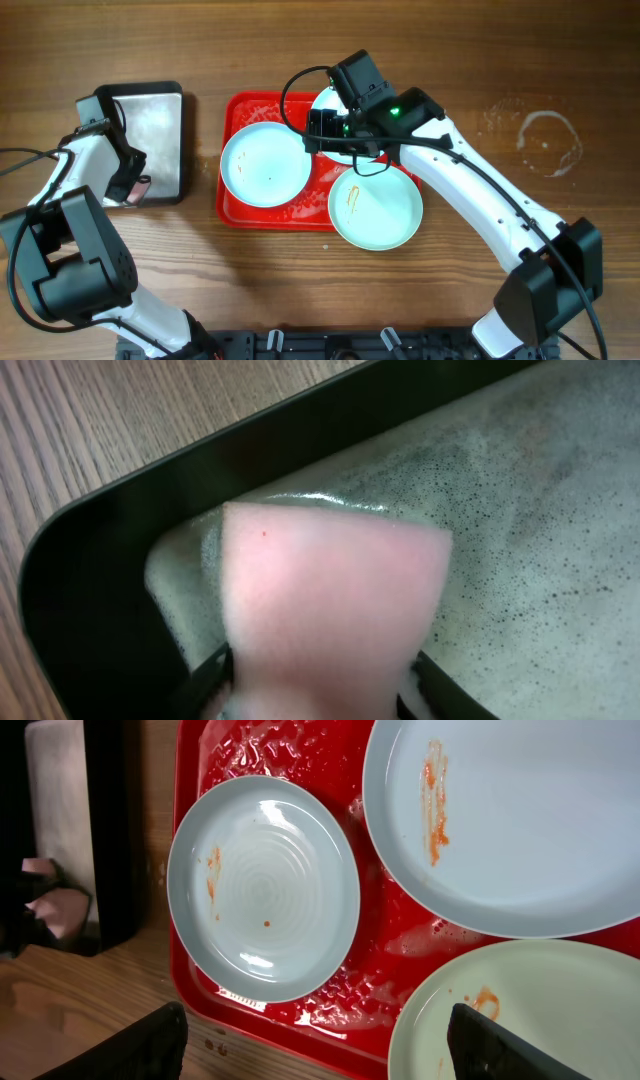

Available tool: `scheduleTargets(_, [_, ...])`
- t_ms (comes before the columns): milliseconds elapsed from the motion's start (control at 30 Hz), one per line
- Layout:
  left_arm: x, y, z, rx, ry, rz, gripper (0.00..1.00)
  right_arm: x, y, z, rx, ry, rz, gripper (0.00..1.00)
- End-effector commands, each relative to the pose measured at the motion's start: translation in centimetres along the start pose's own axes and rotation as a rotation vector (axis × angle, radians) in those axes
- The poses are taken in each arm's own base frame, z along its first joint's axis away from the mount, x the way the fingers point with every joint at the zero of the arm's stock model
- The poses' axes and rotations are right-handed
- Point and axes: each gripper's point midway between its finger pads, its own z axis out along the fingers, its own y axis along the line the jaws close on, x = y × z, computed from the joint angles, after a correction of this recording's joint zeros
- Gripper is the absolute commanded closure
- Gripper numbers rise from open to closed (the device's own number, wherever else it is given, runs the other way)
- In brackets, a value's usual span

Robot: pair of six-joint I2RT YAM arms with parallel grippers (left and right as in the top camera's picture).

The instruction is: Clean dirty plates on tray and stack at the side

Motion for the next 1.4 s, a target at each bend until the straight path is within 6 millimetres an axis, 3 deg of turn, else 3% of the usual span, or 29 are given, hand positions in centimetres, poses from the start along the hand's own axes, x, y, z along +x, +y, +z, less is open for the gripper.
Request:
scheduleTargets(0, [-0.1,0.6,0.4,-0.027,-0.01,-0.001,0.78,0.4,-0.7,1.0,0.034,0.014,-0.005,0.16])
scheduleTargets(133, [-0.2,0.6,0.1,-0.022,-0.013,-0.002,0.96,0.3,-0.7,1.0,0.033,0.012,-0.004,0.16])
scheduleTargets(267, [-0.7,0.5,-1.5,0.005,-0.027,0.002,0.96,0.0,-1.2,1.1,0.061,-0.01,0.026,0.17])
scheduleTargets(367, [-0.4,-0.9,-3.4,0.12,0.003,0.118,0.96,0.4,-1.7,1.7,0.069,-0.004,0.069,0.17])
scheduleTargets(500, [1.1,-4.1,-7.7,0.393,0.058,0.351,0.96,1.6,-2.7,2.6,0.093,0.024,0.144,0.18])
scheduleTargets(600, [1.4,-4.9,-9.5,0.475,0.048,0.41,0.96,2.8,-3.3,3.3,0.101,0.057,0.171,0.19])
scheduleTargets(833, [2.3,-6.4,-11.2,0.475,-0.052,0.586,0.96,4.5,-3.3,5.1,0.047,0.107,0.205,0.25])
scheduleTargets(933, [3.0,-7.6,-12.2,0.461,-0.098,0.637,0.96,5.2,-3.2,6.8,0.033,0.148,0.207,0.34])
scheduleTargets(1100, [3.9,-8.9,-14.5,0.502,-0.135,0.678,0.96,7.1,-2.5,10.8,0.042,0.204,0.186,0.37])
scheduleTargets(1267, [4.7,-9.3,-16.6,0.545,-0.164,0.699,0.96,6.2,-2.3,12.1,0.027,0.167,0.189,0.48])
scheduleTargets(1367, [5.9,-9.9,-17.1,0.562,-0.158,0.728,0.96,6.3,-2.8,13.7,0.04,0.168,0.234,0.62])
